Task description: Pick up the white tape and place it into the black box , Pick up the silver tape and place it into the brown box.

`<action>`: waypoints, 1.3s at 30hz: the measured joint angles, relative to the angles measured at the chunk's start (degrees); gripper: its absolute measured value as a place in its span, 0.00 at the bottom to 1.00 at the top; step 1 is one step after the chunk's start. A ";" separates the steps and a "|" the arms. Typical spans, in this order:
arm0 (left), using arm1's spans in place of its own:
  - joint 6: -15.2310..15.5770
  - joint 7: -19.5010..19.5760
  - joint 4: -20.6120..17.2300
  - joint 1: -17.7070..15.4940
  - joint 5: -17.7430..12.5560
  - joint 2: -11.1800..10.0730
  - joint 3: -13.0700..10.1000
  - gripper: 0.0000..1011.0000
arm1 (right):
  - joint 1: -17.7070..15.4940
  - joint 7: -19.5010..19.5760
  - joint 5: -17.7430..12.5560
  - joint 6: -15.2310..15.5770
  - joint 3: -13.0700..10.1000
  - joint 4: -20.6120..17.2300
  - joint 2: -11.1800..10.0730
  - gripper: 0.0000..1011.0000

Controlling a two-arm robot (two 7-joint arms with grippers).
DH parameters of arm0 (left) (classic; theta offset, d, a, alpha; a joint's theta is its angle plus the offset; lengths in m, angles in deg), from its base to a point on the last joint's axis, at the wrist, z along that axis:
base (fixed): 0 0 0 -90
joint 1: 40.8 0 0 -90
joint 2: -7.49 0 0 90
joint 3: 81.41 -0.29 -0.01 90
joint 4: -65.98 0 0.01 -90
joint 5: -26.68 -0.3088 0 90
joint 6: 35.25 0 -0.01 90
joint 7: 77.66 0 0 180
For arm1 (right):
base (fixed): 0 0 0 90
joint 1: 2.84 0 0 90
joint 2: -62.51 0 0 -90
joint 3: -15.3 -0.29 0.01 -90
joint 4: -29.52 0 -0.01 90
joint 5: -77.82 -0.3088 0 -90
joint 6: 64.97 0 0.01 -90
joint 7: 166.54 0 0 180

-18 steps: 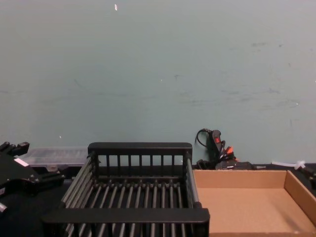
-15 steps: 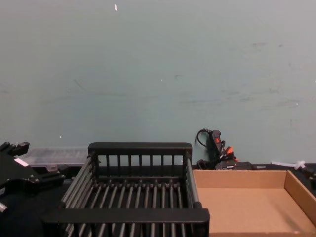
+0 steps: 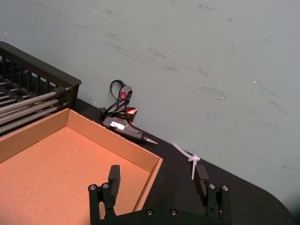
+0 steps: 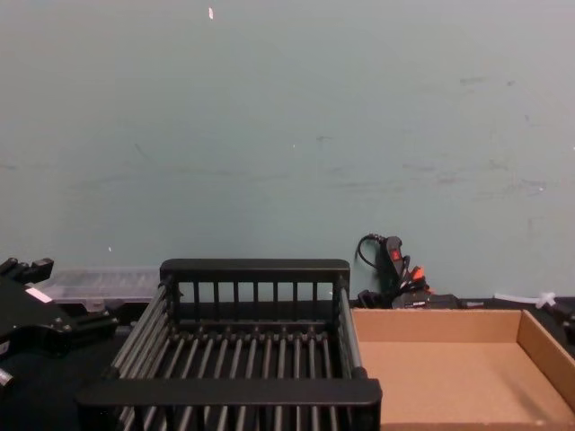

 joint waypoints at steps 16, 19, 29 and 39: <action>0.00 0.00 0.00 0.00 0.00 0.00 -0.01 0.99 | 0.00 0.00 0.00 0.00 0.00 0.00 0.00 0.99; 0.00 0.00 0.00 0.00 0.00 0.00 0.00 0.99 | 0.00 0.00 0.00 0.00 0.00 0.00 0.00 0.99; 0.00 0.00 0.00 0.00 0.00 0.00 0.00 0.99 | 0.00 0.00 0.00 0.00 0.00 0.00 0.00 0.99; 0.00 0.00 0.00 0.00 0.00 0.00 0.00 0.99 | 0.00 0.00 0.00 0.00 0.00 0.00 0.00 0.99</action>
